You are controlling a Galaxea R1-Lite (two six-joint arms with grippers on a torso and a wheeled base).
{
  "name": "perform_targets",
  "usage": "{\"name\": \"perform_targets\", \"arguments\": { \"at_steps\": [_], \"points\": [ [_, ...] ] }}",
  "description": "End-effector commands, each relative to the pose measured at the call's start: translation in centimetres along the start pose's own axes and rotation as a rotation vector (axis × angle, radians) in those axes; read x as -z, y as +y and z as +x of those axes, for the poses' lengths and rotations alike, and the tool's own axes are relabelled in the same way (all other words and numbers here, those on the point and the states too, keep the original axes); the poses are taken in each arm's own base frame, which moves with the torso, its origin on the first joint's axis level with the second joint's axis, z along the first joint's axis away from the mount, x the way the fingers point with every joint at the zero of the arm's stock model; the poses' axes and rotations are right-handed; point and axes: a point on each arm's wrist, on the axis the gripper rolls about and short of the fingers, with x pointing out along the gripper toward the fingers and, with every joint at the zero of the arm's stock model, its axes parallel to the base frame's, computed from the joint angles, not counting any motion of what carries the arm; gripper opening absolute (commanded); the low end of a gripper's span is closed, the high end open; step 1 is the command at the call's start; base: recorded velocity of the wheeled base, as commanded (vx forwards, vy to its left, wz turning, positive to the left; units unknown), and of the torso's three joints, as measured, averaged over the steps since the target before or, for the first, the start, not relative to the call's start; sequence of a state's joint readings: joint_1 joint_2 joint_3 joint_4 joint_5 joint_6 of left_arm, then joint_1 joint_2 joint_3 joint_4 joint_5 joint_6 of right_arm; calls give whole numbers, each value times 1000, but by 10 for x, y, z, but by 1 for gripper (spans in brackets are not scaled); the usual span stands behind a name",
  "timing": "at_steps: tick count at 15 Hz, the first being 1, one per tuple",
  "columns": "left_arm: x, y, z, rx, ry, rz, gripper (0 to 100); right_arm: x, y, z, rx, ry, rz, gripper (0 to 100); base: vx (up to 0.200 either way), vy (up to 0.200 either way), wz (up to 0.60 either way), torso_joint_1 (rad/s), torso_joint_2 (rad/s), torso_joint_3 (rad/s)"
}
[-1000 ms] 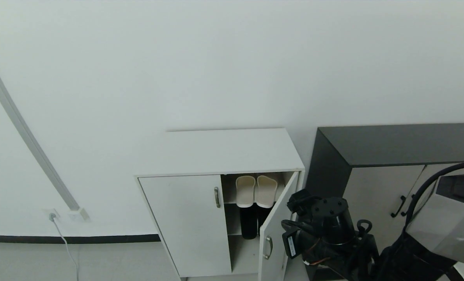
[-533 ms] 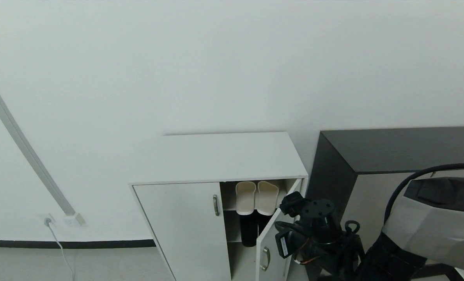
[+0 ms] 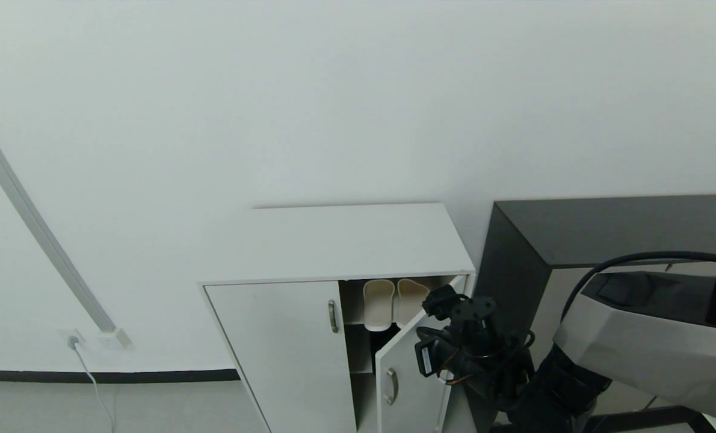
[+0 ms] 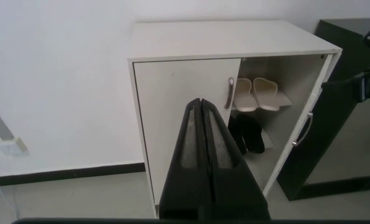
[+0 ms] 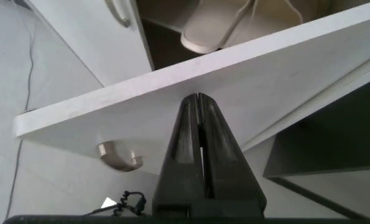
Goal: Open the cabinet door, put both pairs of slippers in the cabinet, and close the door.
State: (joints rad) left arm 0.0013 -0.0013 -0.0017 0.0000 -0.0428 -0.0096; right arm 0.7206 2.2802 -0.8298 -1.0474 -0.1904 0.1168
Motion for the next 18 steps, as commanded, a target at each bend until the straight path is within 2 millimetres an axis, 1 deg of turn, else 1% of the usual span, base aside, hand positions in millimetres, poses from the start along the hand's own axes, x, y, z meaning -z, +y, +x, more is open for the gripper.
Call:
{"name": "perform_targets", "arguments": {
  "at_steps": [1, 9, 18],
  "points": [
    [0, 0, 0, 0, 1, -1, 0, 5, -5, 19, 18, 0, 6, 0, 0, 0, 0, 0, 0, 0],
    [0, 0, 0, -2, 1, -1, 0, 6, -13, 56, 44, -33, 19, 0, 0, 0, 0, 0, 0, 0],
    [0, 0, 0, 0, 1, -1, 0, -3, -19, 78, 60, -73, 31, 0, 0, 0, 0, 0, 0, 0]
  ]
}}
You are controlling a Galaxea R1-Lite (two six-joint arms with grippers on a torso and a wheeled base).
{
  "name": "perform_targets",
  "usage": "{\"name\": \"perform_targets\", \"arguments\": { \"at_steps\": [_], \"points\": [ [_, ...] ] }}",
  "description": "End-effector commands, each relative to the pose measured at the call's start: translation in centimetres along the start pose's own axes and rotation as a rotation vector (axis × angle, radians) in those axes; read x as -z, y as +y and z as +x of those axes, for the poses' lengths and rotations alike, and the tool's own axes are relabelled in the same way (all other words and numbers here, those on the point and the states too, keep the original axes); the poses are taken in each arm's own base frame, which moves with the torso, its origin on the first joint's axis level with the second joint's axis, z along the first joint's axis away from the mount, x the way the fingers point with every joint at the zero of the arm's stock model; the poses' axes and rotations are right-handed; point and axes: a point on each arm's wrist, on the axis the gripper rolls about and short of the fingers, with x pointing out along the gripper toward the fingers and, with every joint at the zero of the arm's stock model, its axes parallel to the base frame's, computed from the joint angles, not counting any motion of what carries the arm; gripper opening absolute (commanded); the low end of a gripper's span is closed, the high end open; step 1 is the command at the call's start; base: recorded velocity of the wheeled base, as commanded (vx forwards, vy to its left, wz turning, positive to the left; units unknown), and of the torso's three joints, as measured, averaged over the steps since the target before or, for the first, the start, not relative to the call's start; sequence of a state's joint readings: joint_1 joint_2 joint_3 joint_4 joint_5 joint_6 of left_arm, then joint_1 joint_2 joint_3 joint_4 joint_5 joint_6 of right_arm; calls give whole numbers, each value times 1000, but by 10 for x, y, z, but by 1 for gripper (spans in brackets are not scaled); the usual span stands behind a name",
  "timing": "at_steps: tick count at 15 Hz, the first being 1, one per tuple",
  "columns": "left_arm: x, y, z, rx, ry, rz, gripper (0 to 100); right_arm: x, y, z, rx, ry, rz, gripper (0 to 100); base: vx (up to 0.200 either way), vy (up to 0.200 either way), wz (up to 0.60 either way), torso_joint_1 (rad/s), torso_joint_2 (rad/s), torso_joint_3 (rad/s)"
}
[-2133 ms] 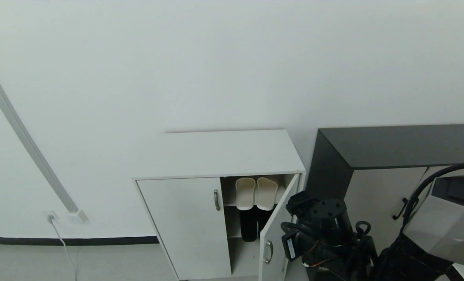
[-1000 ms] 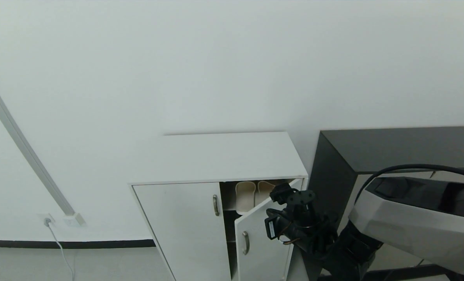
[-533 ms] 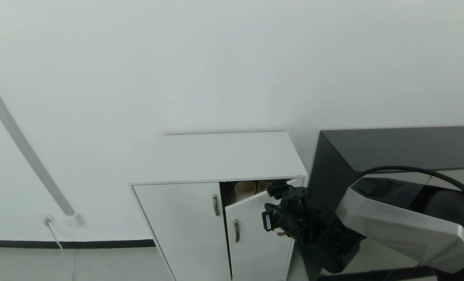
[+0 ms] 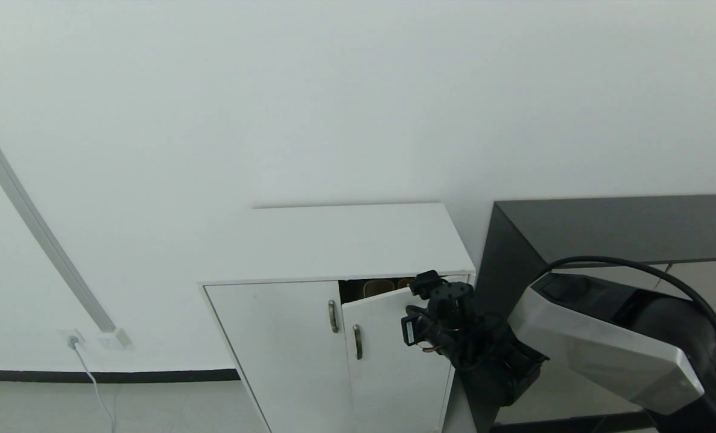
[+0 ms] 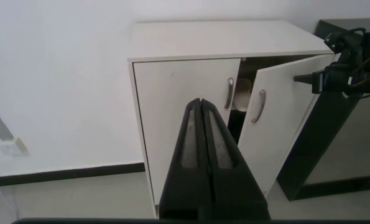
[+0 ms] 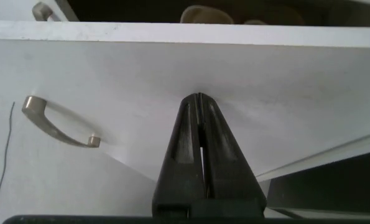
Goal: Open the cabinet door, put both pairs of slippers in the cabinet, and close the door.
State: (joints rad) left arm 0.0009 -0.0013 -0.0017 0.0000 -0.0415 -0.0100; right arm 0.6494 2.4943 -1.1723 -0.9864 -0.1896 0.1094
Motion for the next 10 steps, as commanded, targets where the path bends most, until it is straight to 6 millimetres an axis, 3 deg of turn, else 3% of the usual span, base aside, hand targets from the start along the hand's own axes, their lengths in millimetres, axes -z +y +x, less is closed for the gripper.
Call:
{"name": "perform_targets", "arguments": {
  "at_steps": [1, 10],
  "points": [
    [0, 0, 0, -1, 1, -1, 0, -1, 0, 5, 3, 0, 0, 0, 0, 0, 0, 0, 0, 0],
    [0, 0, 0, 1, 1, -1, 0, -12, -1, 13, 9, -12, 5, 0, 0, 0, 0, 0, 0, 0]
  ]
}}
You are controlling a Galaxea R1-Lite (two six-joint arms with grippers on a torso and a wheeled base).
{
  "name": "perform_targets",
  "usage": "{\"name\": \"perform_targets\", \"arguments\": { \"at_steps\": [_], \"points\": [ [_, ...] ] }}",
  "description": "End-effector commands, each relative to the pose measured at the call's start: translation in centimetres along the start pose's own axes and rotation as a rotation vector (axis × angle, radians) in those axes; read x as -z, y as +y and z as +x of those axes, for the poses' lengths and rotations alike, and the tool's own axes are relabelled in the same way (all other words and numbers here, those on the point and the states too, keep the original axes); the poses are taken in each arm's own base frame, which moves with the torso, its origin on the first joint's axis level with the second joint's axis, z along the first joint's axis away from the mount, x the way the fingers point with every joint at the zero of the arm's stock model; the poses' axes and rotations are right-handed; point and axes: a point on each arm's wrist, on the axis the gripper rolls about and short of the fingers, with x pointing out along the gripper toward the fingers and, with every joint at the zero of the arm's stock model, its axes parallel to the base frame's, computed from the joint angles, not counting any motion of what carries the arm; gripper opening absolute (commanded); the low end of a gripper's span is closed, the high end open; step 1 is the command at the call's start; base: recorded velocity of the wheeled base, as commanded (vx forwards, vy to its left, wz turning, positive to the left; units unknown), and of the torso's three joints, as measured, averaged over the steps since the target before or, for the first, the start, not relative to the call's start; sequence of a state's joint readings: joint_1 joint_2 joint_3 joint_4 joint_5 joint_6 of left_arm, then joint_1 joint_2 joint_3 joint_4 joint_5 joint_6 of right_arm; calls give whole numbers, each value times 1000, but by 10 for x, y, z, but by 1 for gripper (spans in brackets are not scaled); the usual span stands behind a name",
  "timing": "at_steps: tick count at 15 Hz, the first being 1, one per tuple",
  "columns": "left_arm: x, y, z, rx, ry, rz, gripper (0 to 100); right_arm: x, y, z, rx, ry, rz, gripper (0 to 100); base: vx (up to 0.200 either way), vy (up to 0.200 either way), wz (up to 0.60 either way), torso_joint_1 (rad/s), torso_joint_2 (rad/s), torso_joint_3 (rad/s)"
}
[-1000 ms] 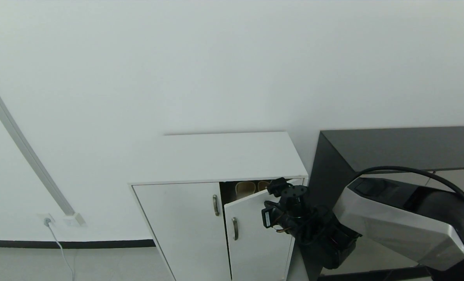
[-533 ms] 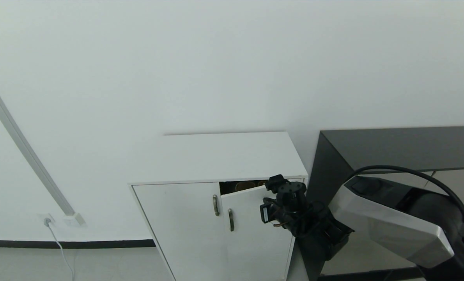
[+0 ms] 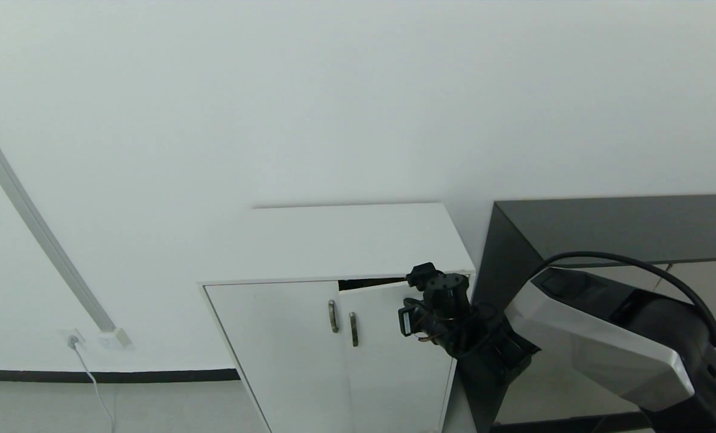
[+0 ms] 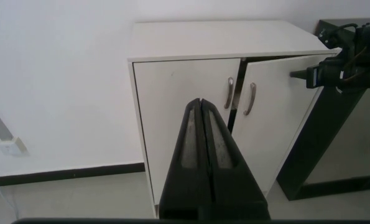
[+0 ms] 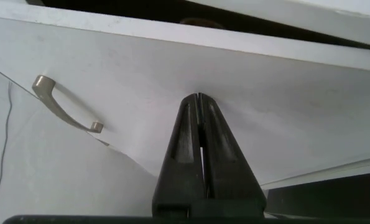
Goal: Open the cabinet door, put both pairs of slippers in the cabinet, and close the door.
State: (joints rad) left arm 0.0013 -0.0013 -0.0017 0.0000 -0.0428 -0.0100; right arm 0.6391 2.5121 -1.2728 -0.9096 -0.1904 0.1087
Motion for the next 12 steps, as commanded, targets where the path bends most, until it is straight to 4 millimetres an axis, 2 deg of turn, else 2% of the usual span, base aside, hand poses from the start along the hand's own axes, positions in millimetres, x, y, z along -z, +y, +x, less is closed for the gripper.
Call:
{"name": "perform_targets", "arguments": {
  "at_steps": [1, 8, 12],
  "points": [
    [0, 0, 0, 0, 1, -1, 0, -5, 1, 2, -2, -9, 2, 0, 0, 0, 0, 0, 0, 0],
    [0, 0, 0, 0, 1, -1, 0, -16, 4, 8, -2, -12, 0, 0, 0, 0, 0, 0, 0, 0],
    [0, 0, 0, 0, 1, -1, 0, -16, 5, 12, 0, -6, -1, 0, 0, 0, 0, 0, 0, 0]
  ]
}}
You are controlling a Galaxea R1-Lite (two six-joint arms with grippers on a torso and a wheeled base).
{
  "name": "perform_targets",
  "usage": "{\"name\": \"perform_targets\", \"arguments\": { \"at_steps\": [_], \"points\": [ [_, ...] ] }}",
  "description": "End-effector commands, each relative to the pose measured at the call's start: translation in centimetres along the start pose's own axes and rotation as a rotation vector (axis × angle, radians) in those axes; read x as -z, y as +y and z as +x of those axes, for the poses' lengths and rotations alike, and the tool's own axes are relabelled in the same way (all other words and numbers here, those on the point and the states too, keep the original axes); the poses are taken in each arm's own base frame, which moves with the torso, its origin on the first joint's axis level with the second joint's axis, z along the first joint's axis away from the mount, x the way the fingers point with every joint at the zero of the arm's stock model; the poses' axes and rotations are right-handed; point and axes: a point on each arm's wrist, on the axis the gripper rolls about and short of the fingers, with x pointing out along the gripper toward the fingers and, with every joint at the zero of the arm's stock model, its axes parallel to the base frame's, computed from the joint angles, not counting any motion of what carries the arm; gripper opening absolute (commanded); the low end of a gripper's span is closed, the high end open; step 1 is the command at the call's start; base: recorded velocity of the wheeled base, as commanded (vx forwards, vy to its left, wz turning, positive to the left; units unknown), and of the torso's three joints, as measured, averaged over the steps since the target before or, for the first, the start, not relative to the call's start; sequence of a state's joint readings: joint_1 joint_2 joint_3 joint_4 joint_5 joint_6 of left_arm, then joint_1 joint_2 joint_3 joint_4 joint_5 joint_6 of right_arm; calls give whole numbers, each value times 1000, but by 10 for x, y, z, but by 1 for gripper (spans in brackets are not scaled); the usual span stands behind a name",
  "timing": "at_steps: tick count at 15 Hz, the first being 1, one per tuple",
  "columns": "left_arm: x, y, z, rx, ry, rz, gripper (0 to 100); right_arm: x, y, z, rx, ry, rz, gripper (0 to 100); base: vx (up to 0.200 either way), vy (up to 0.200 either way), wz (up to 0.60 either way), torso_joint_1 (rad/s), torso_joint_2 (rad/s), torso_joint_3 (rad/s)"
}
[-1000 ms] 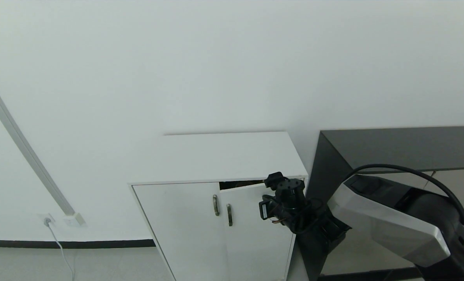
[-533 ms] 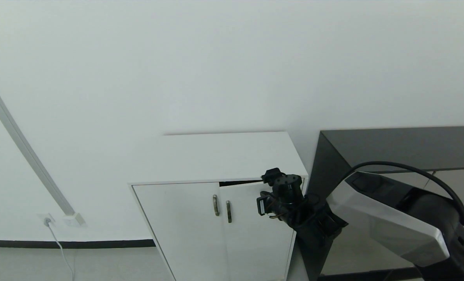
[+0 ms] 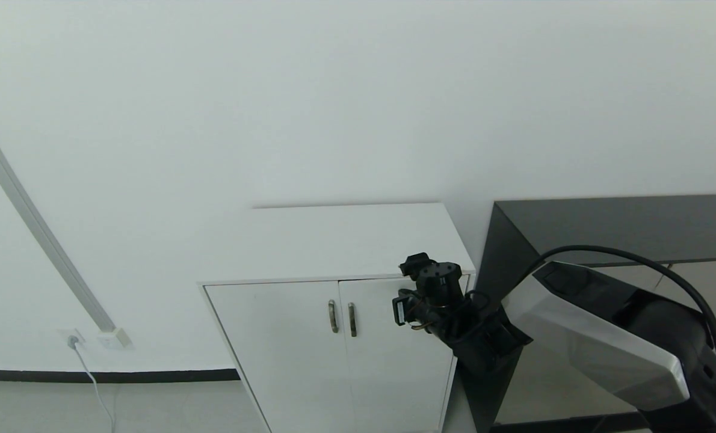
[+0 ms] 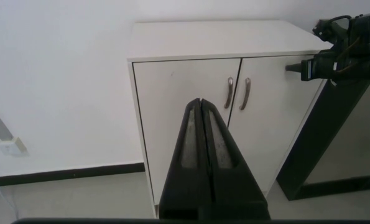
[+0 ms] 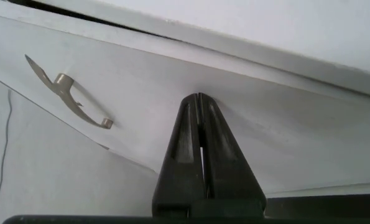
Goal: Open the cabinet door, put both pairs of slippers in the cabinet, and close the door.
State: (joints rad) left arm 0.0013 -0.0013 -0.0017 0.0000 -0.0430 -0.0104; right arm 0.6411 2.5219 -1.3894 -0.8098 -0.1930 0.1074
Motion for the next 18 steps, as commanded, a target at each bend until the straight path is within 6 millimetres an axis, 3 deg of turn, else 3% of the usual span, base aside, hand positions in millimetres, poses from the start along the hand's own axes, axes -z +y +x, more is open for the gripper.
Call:
{"name": "perform_targets", "arguments": {
  "at_steps": [1, 18],
  "points": [
    [0, 0, 0, 0, 1, 0, 0, 1, 0, 2, 0, -1, 0, 0, 0, 0, 0, 0, 0, 0],
    [0, 0, 0, 0, 1, 0, 0, 4, 0, 7, 2, 5, -2, 0, 0, 0, 0, 0, 0, 0]
  ]
}}
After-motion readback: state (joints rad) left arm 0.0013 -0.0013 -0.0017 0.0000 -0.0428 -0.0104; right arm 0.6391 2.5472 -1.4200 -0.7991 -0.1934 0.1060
